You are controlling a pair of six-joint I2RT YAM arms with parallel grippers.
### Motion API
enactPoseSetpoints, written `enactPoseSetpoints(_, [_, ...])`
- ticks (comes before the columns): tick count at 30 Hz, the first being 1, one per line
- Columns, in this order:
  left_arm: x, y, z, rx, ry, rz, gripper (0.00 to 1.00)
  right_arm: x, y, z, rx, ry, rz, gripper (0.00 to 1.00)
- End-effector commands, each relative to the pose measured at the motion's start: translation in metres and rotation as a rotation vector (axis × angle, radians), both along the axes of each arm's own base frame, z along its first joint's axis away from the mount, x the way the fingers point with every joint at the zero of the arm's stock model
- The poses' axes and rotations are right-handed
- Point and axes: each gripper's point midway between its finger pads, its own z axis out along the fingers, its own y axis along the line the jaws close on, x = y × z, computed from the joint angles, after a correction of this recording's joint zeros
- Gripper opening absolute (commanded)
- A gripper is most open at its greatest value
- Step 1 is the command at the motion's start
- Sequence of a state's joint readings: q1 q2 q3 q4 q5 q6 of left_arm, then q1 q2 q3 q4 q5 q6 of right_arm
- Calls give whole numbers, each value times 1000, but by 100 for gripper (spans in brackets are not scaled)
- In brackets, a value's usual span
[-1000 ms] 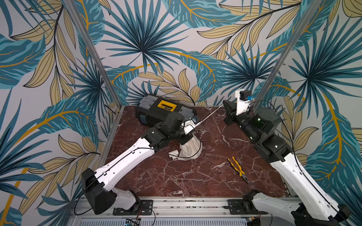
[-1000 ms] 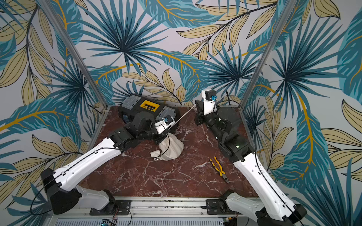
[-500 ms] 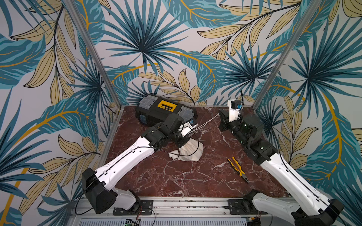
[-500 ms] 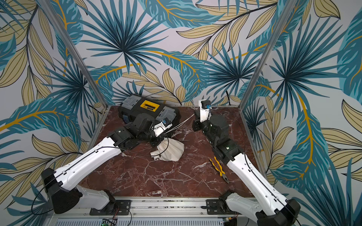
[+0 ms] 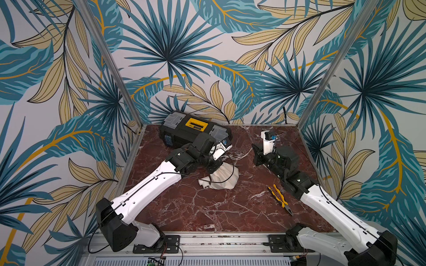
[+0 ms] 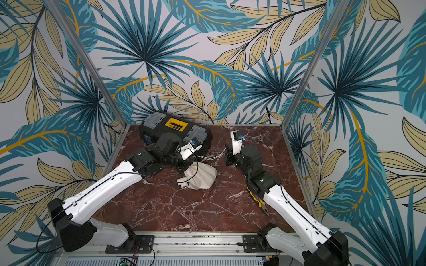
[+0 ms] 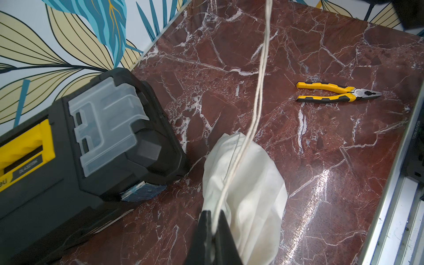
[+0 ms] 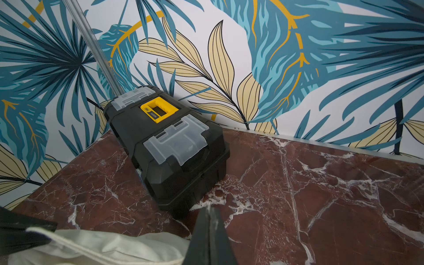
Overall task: Close the soil bag
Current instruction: Frap the soil bag at the center of the board.
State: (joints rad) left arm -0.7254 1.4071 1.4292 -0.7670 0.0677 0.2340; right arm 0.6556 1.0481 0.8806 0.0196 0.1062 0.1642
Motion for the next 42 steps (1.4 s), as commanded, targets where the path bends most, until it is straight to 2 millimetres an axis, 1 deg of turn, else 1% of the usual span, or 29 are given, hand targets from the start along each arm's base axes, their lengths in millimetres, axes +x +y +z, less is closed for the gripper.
enactPoseSetpoints(1, [1, -1, 16, -33, -20, 3, 0, -7, 6, -4, 56, 15, 45, 0])
enactPoseSetpoints(6, [-2, -2, 12, -35, -15, -10, 0, -19, 10, -20, 76, 57, 96, 0])
enactPoseSetpoints(13, [-8, -8, 11, -41, -4, -41, 0, -39, 16, -51, 86, 125, 189, 0])
enactPoseSetpoints(15, [-9, -7, 11, -38, 0, -43, 0, -44, 17, -55, 95, 131, 207, 0])
enactPoseSetpoints(20, [-11, -6, 9, -30, 6, -48, 0, -50, 20, -64, 99, 146, 240, 14])
enactPoseSetpoints(21, [-11, -7, 9, -31, 5, -48, 0, -52, 21, -67, 97, 152, 248, 19])
enactPoseSetpoints(25, [-12, -8, 7, -36, 12, -51, 0, -57, 20, -75, 95, 174, 260, 46])
enactPoseSetpoints(26, [-12, -8, 7, -36, 12, -50, 0, -59, 19, -75, 98, 174, 259, 52])
enactPoseSetpoints(27, [-11, -8, 6, -38, 12, -48, 0, -61, 17, -76, 101, 174, 259, 55])
enactPoseSetpoints(30, [-12, -8, 4, -33, 17, -46, 0, -67, 14, -76, 103, 166, 267, 62])
enactPoseSetpoints(33, [-10, -7, 0, -21, 17, -39, 0, -73, 10, -61, 93, 119, 279, 68])
enactPoseSetpoints(36, [-9, -7, 1, -22, 14, -39, 0, -87, 15, -43, 90, -2, 378, 73])
enactPoseSetpoints(38, [-8, -6, 0, -17, 9, -36, 0, -92, 19, -44, 80, -35, 420, 78])
enactPoseSetpoints(39, [-8, -7, 1, -16, 5, -38, 0, -93, 24, -49, 67, -22, 450, 80])
enactPoseSetpoints(40, [-7, -7, 1, -14, 1, -36, 0, -95, 30, -50, 46, -18, 489, 80])
enactPoseSetpoints(42, [-5, -8, 2, -15, -1, -37, 0, -93, 39, -60, -7, 16, 539, 81])
